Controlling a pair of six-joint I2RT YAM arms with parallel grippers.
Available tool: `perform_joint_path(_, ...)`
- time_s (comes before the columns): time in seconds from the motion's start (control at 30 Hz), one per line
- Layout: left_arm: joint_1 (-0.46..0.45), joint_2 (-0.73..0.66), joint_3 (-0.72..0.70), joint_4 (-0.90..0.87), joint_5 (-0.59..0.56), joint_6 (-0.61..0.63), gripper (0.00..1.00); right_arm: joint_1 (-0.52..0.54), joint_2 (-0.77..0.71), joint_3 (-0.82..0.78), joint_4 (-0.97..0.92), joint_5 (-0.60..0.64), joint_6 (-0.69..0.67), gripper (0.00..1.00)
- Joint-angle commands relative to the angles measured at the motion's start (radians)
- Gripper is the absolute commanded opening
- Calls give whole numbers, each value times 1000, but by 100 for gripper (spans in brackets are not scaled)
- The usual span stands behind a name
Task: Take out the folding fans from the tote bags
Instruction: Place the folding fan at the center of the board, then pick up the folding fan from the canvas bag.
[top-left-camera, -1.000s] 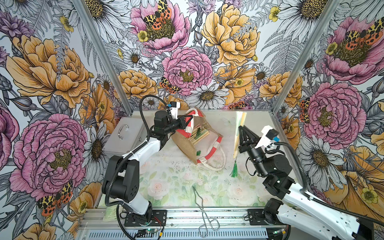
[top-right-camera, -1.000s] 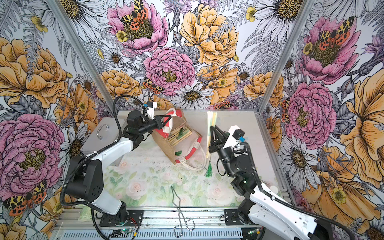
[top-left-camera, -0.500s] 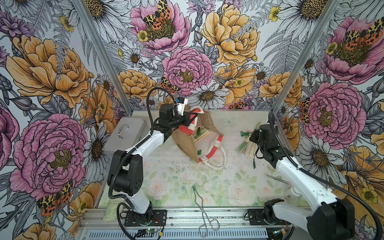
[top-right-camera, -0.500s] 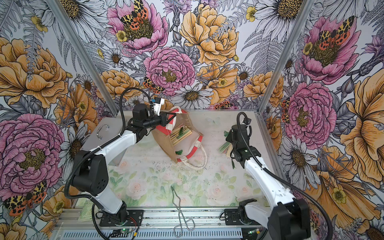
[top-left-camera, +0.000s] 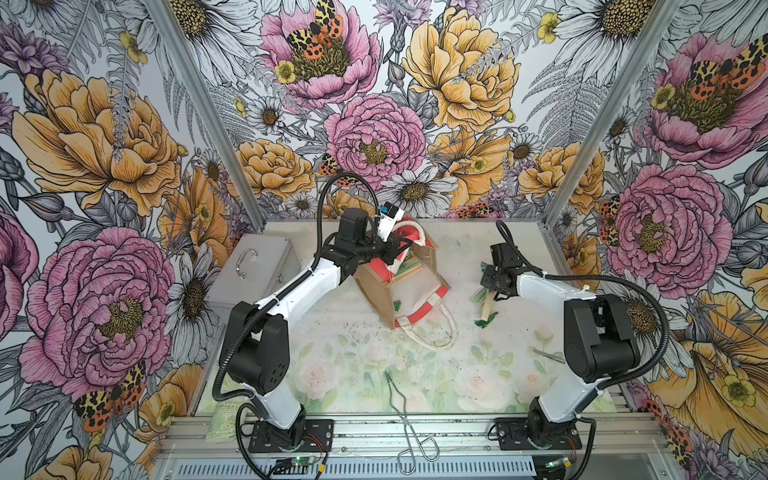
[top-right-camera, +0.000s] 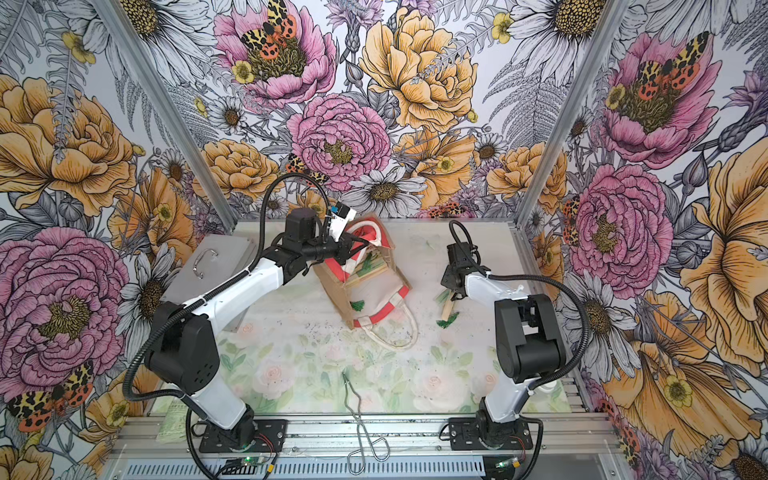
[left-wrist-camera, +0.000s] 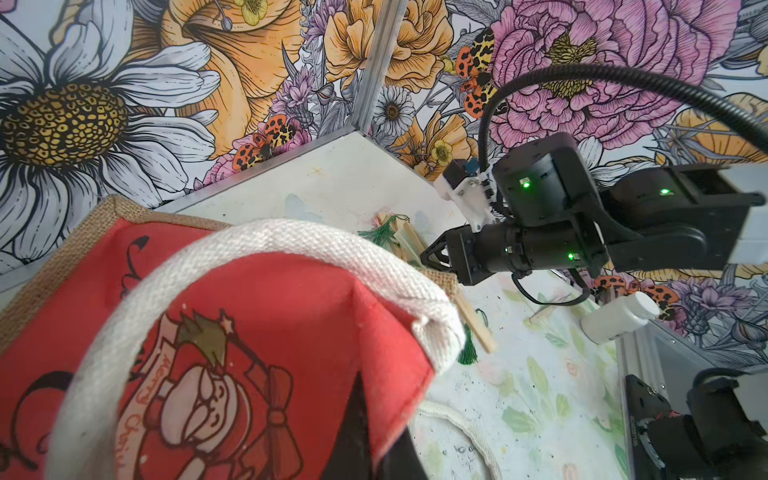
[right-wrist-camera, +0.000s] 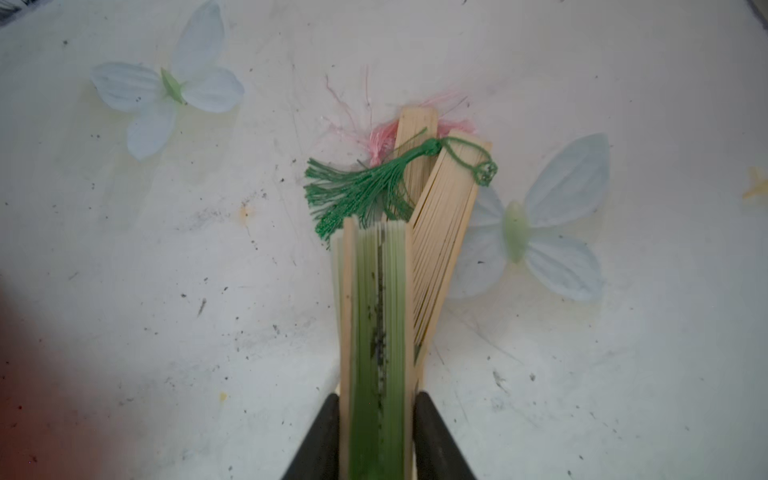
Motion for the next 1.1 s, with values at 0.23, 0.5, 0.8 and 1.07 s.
perform_joint_path(0.23, 15, 29, 41, 37, 176, 98, 0, 10, -333, -126, 110, -264, -212, 54)
perform_joint_path(0.5, 54, 110, 128, 48, 364, 64, 0, 204, -692, -394, 419, -276, -382, 53)
perform_joint_path(0.8, 62, 176, 174, 49, 483, 42, 0, 601, -564, -491, 757, 51, -580, 43)
perform_joint_path(1.07, 54, 167, 165, 48, 408, 26, 0, 776, -132, -329, 983, 233, -494, 43)
